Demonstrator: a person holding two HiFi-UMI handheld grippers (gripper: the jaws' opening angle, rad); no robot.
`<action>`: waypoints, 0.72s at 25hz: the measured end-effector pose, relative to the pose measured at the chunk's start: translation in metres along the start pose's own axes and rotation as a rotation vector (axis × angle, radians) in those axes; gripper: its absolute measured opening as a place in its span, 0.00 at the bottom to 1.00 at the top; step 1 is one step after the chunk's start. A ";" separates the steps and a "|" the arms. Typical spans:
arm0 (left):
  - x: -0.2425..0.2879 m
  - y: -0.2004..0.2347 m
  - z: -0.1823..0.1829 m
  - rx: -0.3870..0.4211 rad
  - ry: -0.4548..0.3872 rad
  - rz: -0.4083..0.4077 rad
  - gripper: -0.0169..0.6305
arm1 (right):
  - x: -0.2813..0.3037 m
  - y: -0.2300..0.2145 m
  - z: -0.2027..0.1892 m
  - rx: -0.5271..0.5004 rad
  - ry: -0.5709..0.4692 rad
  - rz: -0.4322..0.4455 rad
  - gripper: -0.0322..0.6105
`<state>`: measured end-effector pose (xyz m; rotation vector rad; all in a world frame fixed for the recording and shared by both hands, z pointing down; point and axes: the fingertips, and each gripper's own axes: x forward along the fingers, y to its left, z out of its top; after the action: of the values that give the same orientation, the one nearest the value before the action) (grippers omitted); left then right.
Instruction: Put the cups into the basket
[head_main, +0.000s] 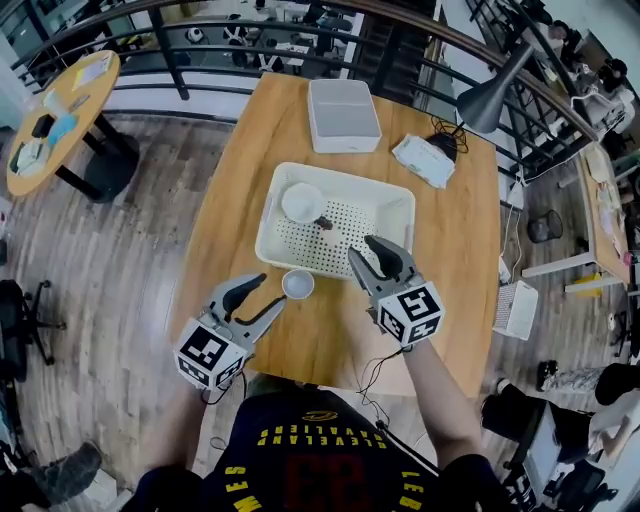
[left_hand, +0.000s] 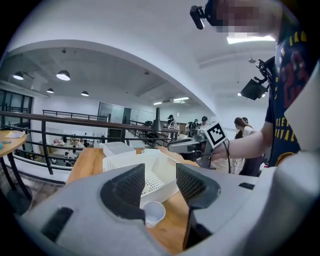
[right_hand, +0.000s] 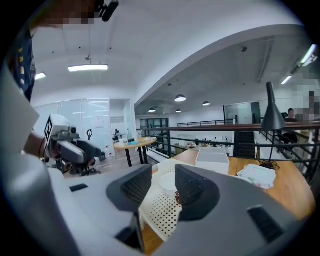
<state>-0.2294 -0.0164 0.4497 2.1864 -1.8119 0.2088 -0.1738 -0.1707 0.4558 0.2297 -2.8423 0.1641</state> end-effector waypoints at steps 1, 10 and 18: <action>0.000 -0.008 0.004 -0.007 -0.017 0.002 0.34 | -0.013 0.001 0.004 0.023 -0.025 -0.014 0.29; 0.009 -0.107 0.026 -0.061 -0.104 -0.078 0.06 | -0.121 0.030 0.005 0.103 -0.150 -0.059 0.08; 0.025 -0.182 0.016 -0.086 -0.101 -0.141 0.05 | -0.192 0.063 -0.028 0.151 -0.125 -0.096 0.07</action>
<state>-0.0473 -0.0150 0.4180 2.2892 -1.6751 -0.0093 0.0049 -0.0781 0.4214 0.4216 -2.9364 0.3572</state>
